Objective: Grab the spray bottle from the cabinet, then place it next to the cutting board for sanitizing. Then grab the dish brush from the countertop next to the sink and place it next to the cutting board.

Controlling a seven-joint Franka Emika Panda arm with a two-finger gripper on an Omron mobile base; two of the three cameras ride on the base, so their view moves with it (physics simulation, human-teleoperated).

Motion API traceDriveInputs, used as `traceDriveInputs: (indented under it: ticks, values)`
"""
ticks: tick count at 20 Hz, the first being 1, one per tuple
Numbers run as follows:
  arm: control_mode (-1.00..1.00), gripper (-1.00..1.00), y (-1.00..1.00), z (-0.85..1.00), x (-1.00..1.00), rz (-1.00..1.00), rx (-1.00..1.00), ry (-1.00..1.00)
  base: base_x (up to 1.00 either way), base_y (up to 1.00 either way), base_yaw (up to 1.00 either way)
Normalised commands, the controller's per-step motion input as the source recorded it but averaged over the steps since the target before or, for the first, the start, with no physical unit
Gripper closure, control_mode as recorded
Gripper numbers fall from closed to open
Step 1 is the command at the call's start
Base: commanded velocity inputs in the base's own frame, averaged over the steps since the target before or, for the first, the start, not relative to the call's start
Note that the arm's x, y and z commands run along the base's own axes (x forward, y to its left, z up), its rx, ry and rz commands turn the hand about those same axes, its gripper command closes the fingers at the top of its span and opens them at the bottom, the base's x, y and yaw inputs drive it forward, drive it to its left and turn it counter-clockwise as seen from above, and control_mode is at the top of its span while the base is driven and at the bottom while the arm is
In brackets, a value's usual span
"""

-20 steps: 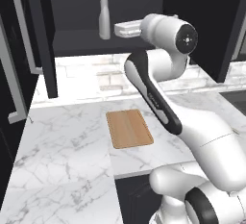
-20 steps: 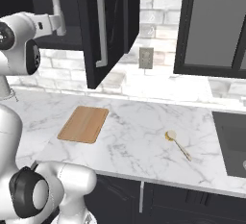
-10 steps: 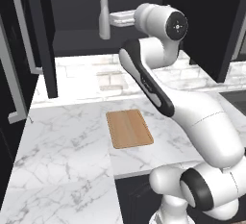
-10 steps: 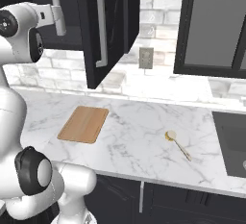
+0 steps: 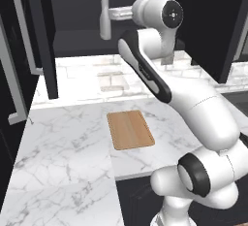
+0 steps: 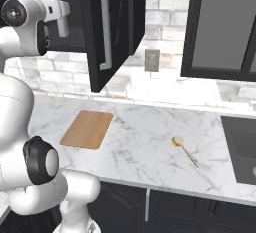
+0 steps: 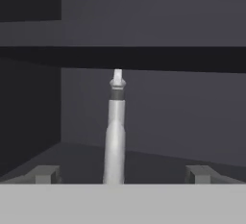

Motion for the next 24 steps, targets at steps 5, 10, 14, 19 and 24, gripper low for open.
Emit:
traceDriveInputs:
  ticks: [5, 10, 14, 19, 24]
  values:
    - [-1.00, -1.00, 0.00, 0.00, 0.32, 0.00, 0.00, 0.00, 0.00, 0.00, 0.00]
    - [-1.00, -1.00, 0.06, 0.00, 0.18, 0.00, 0.00, 0.00, 0.00, 0.00, 0.00]
    - [-1.00, -1.00, 0.07, 0.00, 0.20, 0.00, 0.00, 0.00, 0.00, 0.00, 0.00]
    - [-1.00, -1.00, 0.09, 0.00, 0.27, 0.00, 0.00, 0.00, 0.00, 0.00, 0.00]
    - [-1.00, -1.00, 0.09, 0.00, 0.41, 0.00, 0.00, 0.02, 0.00, 0.00, 0.00]
